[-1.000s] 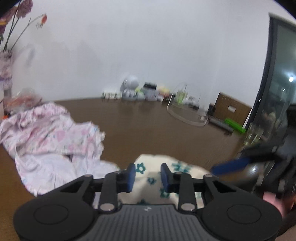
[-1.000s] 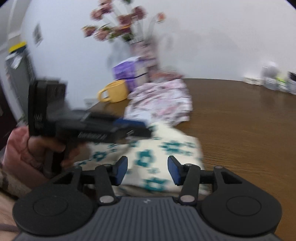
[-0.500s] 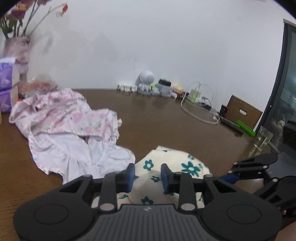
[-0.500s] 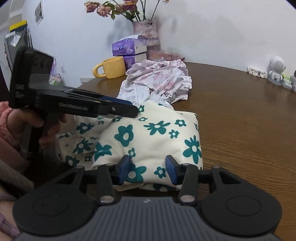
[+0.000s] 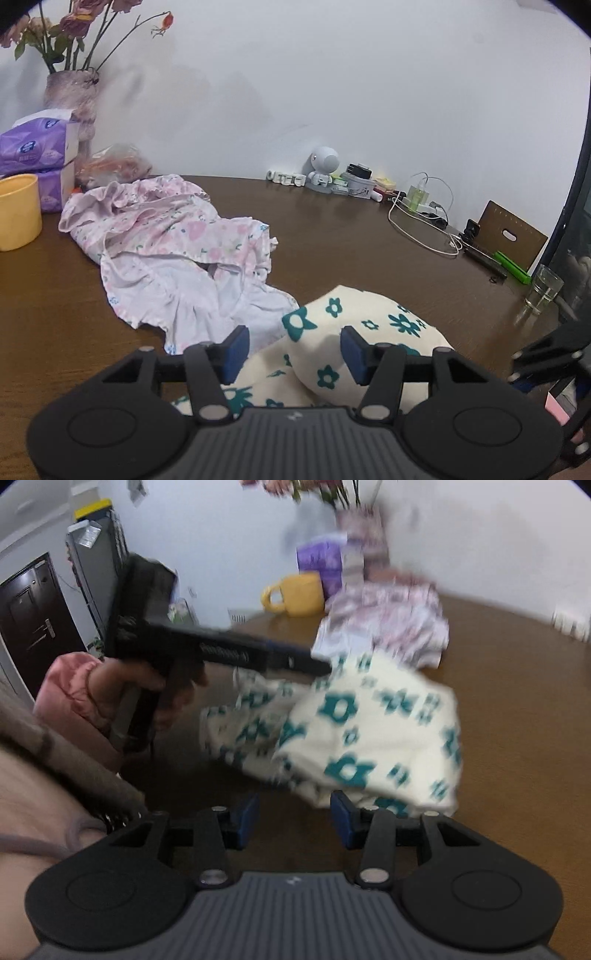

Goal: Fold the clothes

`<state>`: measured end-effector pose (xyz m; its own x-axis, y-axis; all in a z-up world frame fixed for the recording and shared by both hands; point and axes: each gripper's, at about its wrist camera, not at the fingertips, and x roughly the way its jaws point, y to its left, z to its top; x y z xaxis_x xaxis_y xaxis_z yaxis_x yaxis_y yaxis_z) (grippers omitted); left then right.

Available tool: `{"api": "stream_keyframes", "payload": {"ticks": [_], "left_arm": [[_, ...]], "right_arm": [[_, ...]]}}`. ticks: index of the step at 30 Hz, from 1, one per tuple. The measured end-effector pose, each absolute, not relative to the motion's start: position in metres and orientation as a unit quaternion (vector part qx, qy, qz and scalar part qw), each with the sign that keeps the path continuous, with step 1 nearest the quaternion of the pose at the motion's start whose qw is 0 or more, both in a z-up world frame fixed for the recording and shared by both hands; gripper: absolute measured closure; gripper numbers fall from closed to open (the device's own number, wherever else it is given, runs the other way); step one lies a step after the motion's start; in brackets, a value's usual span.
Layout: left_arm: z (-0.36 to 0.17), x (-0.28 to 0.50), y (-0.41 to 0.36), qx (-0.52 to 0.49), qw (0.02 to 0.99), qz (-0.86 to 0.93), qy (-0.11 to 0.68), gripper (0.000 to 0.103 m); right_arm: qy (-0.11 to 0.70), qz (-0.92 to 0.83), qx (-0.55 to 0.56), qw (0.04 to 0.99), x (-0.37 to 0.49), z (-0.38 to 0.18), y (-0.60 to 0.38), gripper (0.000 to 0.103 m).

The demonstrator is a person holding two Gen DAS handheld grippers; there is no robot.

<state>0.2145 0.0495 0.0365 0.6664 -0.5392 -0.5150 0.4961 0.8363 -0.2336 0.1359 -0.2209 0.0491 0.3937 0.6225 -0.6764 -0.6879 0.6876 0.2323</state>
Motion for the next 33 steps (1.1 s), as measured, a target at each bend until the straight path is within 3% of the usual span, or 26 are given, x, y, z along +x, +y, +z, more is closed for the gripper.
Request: {"api": "stream_keyframes", "payload": {"ticks": [7, 9, 11, 16, 19, 22, 26, 30, 33], "left_arm": [[0.026, 0.201, 0.058, -0.021, 0.914, -0.267, 0.306, 0.053], [0.023, 0.196, 0.062, -0.014, 0.912, -0.268, 0.310, 0.062], [0.020, 0.190, 0.065, -0.003, 0.909, -0.272, 0.315, 0.065], [0.009, 0.186, 0.068, 0.003, 0.904, -0.276, 0.326, 0.065], [0.008, 0.187, 0.070, 0.000, 0.904, -0.276, 0.326, 0.065], [0.015, 0.186, 0.070, -0.006, 0.908, -0.278, 0.314, 0.064], [0.038, 0.178, 0.057, -0.009, 0.913, -0.319, 0.255, 0.064], [0.054, 0.174, 0.025, 0.036, 0.906, -0.361, 0.219, 0.063], [0.047, 0.180, 0.003, 0.078, 0.896, -0.366, 0.240, 0.064]], "right_arm": [[0.366, 0.360, 0.009, 0.858, 0.151, 0.038, -0.207, 0.059], [0.361, 0.351, 0.021, 0.863, 0.155, 0.036, -0.203, 0.073], [0.357, 0.342, 0.033, 0.869, 0.159, 0.034, -0.200, 0.087], [0.325, 0.331, 0.053, 0.884, 0.166, 0.039, -0.199, 0.089], [0.369, 0.338, 0.039, 0.865, 0.173, 0.020, -0.189, 0.089], [0.365, 0.345, 0.042, 0.864, 0.169, 0.016, -0.191, 0.086], [0.363, 0.371, 0.063, 0.853, 0.164, 0.022, -0.204, 0.060], [0.366, 0.371, 0.090, 0.849, 0.157, 0.035, -0.234, 0.058], [0.366, 0.361, 0.135, 0.847, 0.154, 0.043, -0.266, 0.058]]}}
